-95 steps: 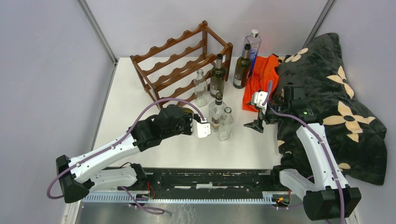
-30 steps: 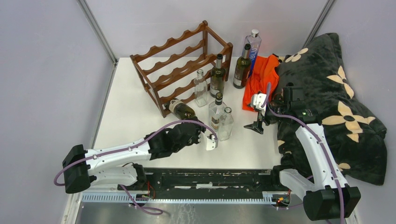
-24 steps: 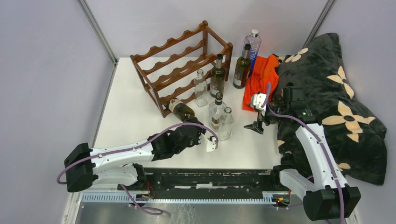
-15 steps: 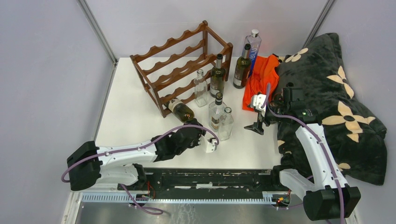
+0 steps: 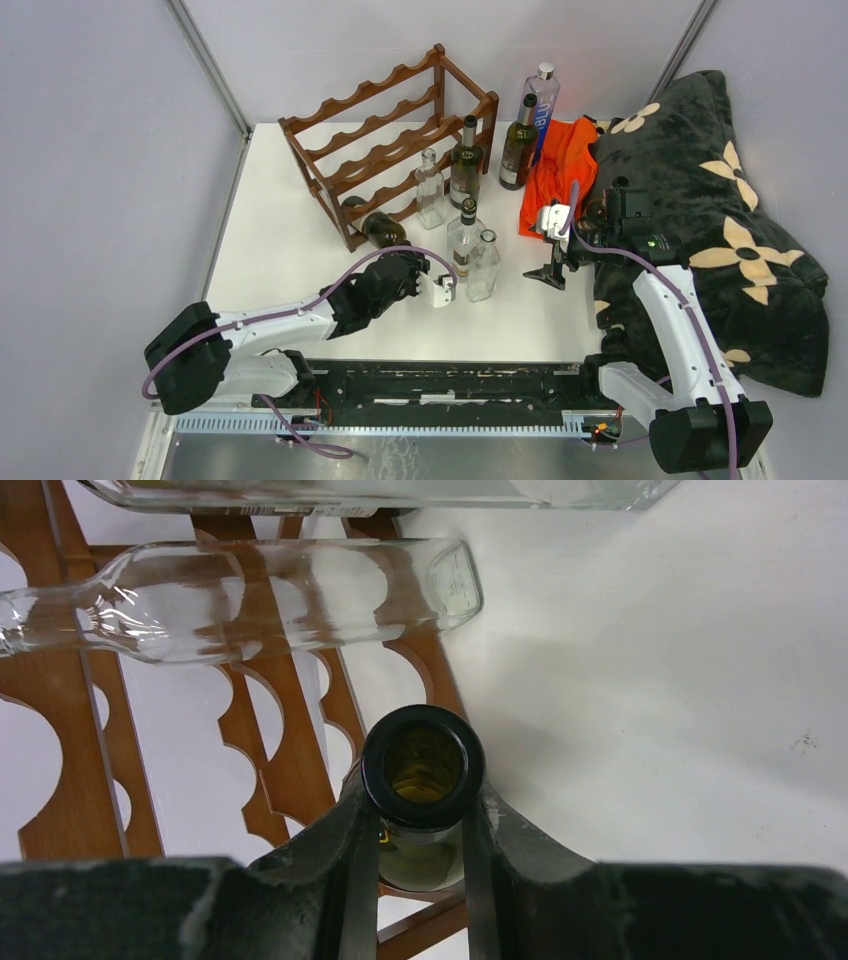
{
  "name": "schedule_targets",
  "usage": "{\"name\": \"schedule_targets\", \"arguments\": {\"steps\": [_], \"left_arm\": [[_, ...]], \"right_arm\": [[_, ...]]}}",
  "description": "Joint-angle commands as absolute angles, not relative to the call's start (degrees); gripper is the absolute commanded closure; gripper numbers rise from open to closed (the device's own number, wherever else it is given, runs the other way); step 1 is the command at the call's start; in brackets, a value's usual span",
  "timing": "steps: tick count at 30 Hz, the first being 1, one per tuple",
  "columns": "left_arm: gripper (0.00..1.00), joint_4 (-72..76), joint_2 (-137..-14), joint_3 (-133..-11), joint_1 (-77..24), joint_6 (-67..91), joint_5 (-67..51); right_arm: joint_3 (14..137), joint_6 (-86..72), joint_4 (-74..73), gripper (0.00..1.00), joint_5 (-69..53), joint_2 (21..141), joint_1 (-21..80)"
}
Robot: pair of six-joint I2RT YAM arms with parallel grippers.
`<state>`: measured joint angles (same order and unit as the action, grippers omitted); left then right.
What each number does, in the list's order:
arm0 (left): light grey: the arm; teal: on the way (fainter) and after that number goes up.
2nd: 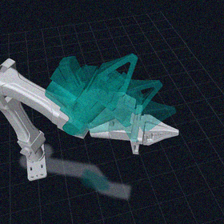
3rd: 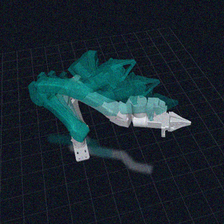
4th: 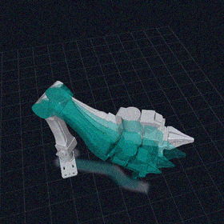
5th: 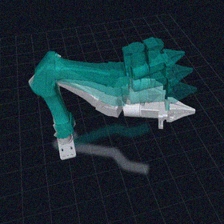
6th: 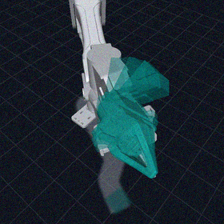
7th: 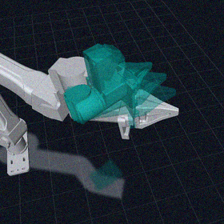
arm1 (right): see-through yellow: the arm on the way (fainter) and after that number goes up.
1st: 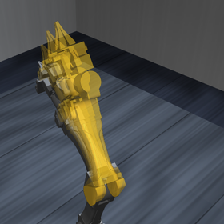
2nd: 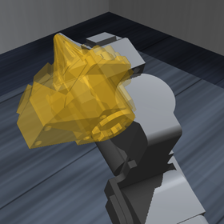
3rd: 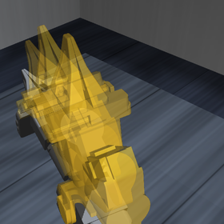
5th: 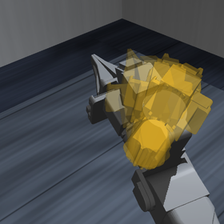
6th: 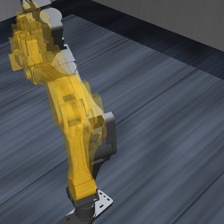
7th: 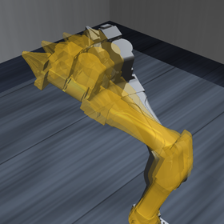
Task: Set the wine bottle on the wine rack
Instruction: Place the wine bottle in the wine rack.
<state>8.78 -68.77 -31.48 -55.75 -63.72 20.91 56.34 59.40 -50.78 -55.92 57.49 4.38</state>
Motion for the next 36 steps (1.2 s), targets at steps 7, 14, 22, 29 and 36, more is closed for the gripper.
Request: {"name": "schedule_targets", "arguments": {"steps": [7, 14, 22, 29, 36], "left_arm": [[0.50, 16.8, -71.8, -30.1, -48.9, -61.0, 17.8], [0.27, 16.3, -70.9, -30.0, -46.2, -59.2, 16.4], [0.00, 8.3, -67.0, -32.6, -46.1, -53.4, 14.7], [0.00, -1.6, -60.8, -35.9, -46.7, -45.1, 13.2], [0.00, -14.8, -54.9, -42.9, -47.3, -31.8, 8.1]], "right_arm": [[55.9, 62.6, -51.4, 0.02, -60.0, 56.3, 4.2], [55.1, 63.2, -51.5, 0.02, -61.3, 55.7, 4.2], [54.8, 63.7, -52.0, 0.02, -61.2, 55.6, 4.2], [54.8, 63.9, -52.1, 0.02, -59.8, 54.8, 4.1], [54.0, 63.4, -51.4, 0.02, -59.0, 54.4, 4.2]]}}
